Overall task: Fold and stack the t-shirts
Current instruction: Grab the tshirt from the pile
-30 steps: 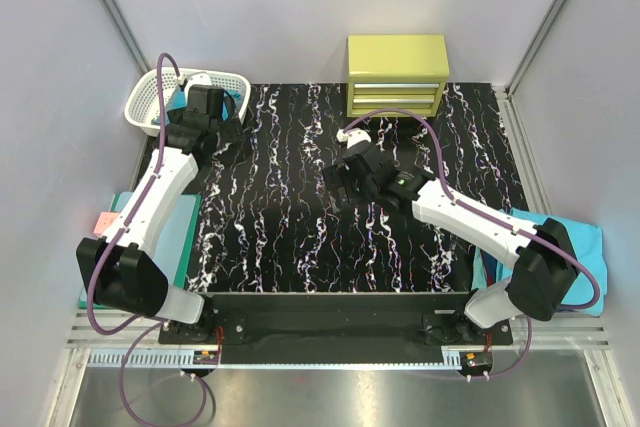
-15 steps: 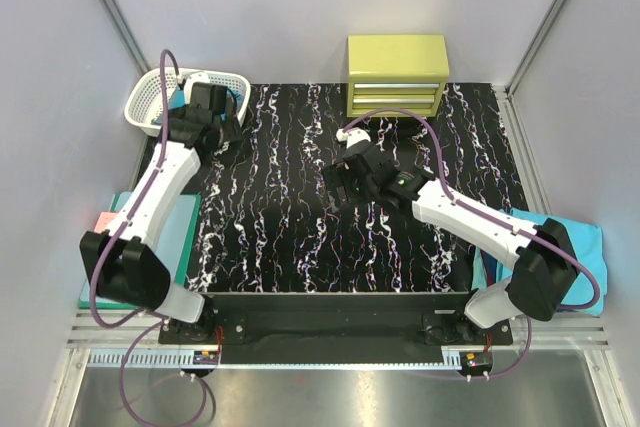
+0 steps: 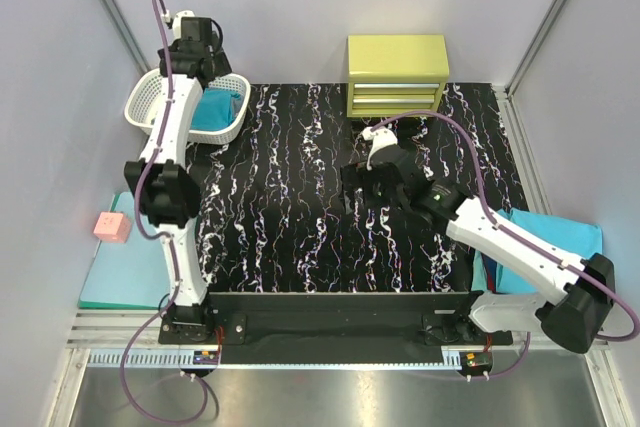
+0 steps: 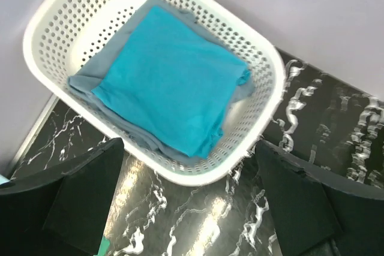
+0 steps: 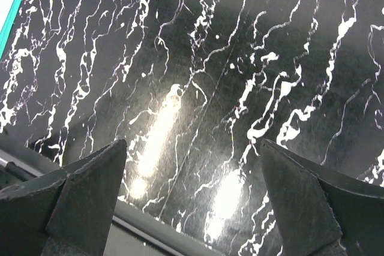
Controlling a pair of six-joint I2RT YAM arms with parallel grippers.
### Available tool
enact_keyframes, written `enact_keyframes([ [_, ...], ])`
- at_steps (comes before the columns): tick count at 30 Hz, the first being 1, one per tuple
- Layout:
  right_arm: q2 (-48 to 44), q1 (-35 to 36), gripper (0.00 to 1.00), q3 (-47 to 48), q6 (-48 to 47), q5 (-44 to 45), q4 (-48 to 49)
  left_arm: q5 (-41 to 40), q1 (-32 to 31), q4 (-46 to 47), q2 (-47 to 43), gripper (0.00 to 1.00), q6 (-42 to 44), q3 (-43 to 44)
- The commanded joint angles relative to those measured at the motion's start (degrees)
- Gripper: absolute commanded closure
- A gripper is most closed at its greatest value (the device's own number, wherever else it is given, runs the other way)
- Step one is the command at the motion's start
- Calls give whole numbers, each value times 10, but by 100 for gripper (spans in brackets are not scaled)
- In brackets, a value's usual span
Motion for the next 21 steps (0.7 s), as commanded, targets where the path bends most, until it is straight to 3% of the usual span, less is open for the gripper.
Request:
enact_keyframes([
  [1, -14, 5, 0, 3, 18, 0, -34, 58, 19, -15, 112, 4, 5, 75],
  [13, 19, 5, 0, 35, 18, 6, -87, 114, 30, 13, 251, 4, 10, 180],
  [18, 26, 5, 0, 36, 22, 9, -89, 113, 29, 90, 206, 4, 12, 74],
  [21, 35, 6, 0, 34, 26, 9, -85, 108, 29, 99, 189, 4, 18, 64],
])
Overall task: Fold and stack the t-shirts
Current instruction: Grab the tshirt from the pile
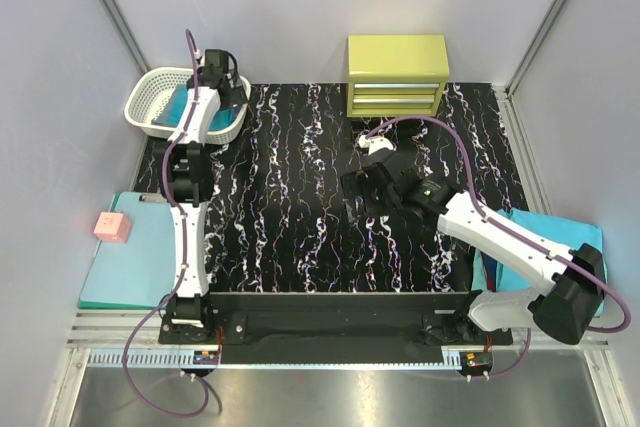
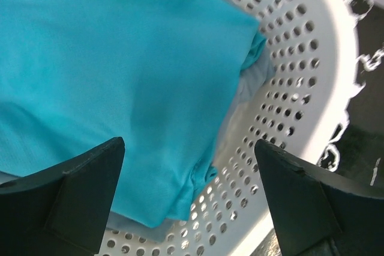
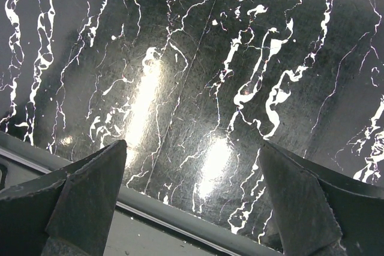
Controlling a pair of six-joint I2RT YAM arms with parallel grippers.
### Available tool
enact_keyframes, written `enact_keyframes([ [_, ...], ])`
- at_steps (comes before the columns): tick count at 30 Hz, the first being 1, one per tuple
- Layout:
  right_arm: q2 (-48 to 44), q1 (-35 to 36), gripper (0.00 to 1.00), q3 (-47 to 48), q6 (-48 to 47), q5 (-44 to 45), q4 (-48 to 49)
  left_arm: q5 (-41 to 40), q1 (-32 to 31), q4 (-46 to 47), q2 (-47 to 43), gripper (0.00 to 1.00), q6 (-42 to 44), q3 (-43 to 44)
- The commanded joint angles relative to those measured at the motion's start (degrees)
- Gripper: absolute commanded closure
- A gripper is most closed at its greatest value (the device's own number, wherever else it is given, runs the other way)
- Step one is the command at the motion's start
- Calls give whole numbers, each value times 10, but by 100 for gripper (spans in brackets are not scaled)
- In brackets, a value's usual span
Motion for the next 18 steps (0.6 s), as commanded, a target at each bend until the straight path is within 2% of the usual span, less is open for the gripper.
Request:
enact_keyframes([
  [1, 12, 5, 0, 22, 13, 7, 3, 5, 4, 56, -51, 5, 15, -17],
  [3, 15, 5, 0, 24, 16, 3, 4, 6, 6, 56, -51, 10, 15, -20],
  [4, 17, 5, 0, 23, 20, 5, 5, 11, 9, 56, -51, 16, 13, -22],
  [10, 16, 5, 0, 13, 29, 4, 10, 12, 11, 57, -63, 22, -2, -44],
  [13, 13, 5, 0, 9, 34, 3, 12, 13, 10, 58, -67, 30, -3, -50],
  [18, 12, 5, 0, 5, 35, 6, 13, 13, 11, 59, -64, 59, -3, -51],
])
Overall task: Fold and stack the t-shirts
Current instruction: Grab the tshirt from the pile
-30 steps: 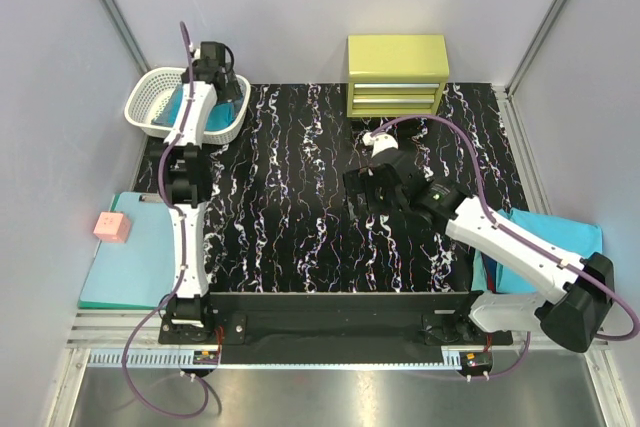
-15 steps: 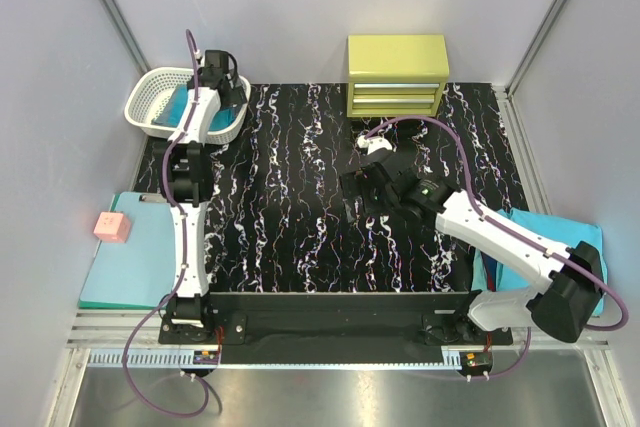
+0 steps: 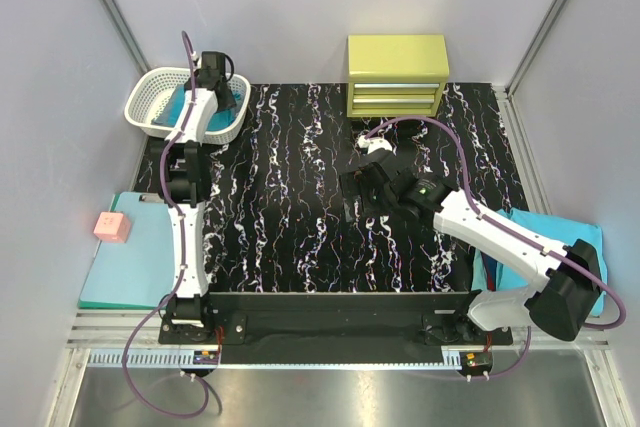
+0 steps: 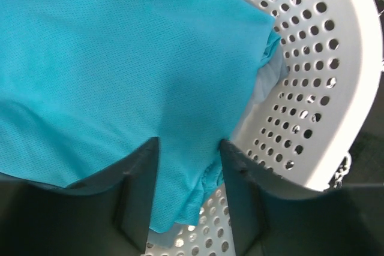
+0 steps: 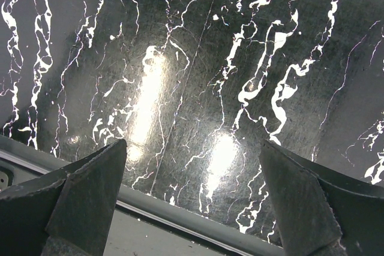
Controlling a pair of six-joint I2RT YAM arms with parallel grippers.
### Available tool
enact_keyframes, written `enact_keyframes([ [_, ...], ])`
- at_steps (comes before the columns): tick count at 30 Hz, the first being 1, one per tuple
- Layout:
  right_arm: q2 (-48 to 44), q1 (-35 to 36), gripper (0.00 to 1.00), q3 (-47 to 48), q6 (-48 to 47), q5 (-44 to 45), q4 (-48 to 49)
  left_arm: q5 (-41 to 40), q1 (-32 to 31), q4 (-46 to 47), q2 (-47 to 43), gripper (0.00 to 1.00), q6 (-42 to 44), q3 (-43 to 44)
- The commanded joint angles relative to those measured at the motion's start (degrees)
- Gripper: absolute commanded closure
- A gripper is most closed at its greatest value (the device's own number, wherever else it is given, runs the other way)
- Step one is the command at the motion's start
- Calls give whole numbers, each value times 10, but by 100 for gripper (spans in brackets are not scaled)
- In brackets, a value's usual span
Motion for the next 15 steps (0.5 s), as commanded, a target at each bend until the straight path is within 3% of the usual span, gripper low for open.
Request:
enact_keyframes([
  [1, -5, 5, 0, 4, 9, 7, 12, 9, 3, 26, -46, 61, -3, -2],
  [7, -6, 5, 0, 2, 8, 7, 13, 11, 3, 26, -41, 70, -1, -5],
  [8, -6, 5, 0, 2, 8, 7, 13, 12, 3, 26, -41, 65, 0, -6],
  [9, -6, 5, 0, 2, 8, 7, 13, 14, 3, 26, -41, 51, 0, -7],
  [10, -5, 5, 0, 2, 6, 7, 12, 15, 3, 26, -41, 31, 0, -9],
  [15, -5, 5, 0, 2, 2, 5, 13, 16, 3, 26, -38, 30, -1, -11],
])
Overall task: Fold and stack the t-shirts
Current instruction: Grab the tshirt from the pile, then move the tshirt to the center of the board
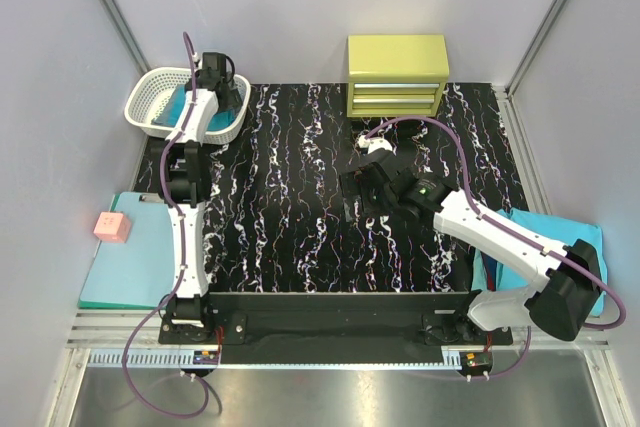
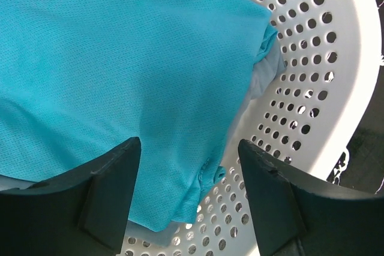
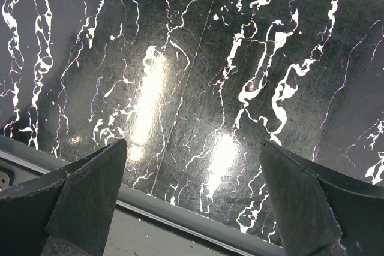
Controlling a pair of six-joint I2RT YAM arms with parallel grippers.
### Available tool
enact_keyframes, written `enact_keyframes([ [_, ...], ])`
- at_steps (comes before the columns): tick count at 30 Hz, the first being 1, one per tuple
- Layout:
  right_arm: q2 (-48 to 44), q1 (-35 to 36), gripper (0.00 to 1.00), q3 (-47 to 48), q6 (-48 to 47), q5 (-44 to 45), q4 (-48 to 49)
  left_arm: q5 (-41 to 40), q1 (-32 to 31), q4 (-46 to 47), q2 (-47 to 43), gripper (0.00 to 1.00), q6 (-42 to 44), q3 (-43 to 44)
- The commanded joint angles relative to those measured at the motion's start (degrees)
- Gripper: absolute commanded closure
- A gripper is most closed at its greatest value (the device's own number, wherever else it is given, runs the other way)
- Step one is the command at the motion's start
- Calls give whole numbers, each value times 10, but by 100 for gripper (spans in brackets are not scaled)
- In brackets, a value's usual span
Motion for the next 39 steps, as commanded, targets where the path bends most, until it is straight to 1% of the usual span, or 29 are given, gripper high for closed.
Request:
enact_keyframes([
  [1, -5, 3, 0, 1, 0, 7, 13, 11, 3, 24, -35, 31, -1, -5],
  [4, -5, 5, 0, -1, -3, 7, 14, 11, 3, 24, -37, 42, -1, -9],
  [5, -4, 5, 0, -2, -4, 8, 13, 11, 3, 24, -37, 51, -1, -12],
  [8, -5, 5, 0, -6, -5, 9, 14, 7, 3, 24, -40, 61, -1, -15],
  [9, -6, 5, 0, -7, -4, 8, 16, 6, 3, 24, -41, 66, -1, -16],
  [11, -7, 5, 0, -9, -5, 9, 16, 3, 2, 24, -45, 72, 0, -18],
  [12, -7, 5, 0, -10, -6, 7, 17, 1, 3, 24, -46, 81, -1, -20],
  [14, -7, 5, 0, -10, -7, 7, 17, -2, 2, 24, -56, 90, -4, -26],
  [15, -7, 5, 0, -10, -7, 6, 18, -5, 3, 24, -64, 100, -7, -29],
  [18, -8, 5, 0, -11, -8, 2, 22, -25, -8, 29, -116, 100, -15, -64],
  [21, -8, 5, 0, -7, -8, -7, 29, -56, -39, 45, -189, 100, -8, -119],
  [22, -8, 5, 0, -5, -6, -9, 30, -63, -58, 49, -208, 100, -7, -144],
  [23, -8, 5, 0, -3, -7, -11, 32, -68, -68, 53, -242, 100, -3, -155],
  [25, -9, 5, 0, 1, -8, -14, 39, -83, -95, 51, -273, 100, 0, -177],
  [26, -10, 5, 0, 1, -8, -15, 40, -85, -103, 49, -303, 100, 3, -183],
  [30, -21, 5, 0, 2, -8, -21, 52, -118, -156, 29, -374, 100, 9, -209],
  [33, -36, 5, 0, 2, -12, -19, 59, -149, -188, 3, -427, 100, 17, -217],
  [38, -59, 5, 0, -1, -26, -7, 67, -172, -224, -54, -518, 100, 11, -221],
  [39, -62, 5, 0, -1, -27, -5, 67, -185, -241, -62, -532, 100, 8, -230],
])
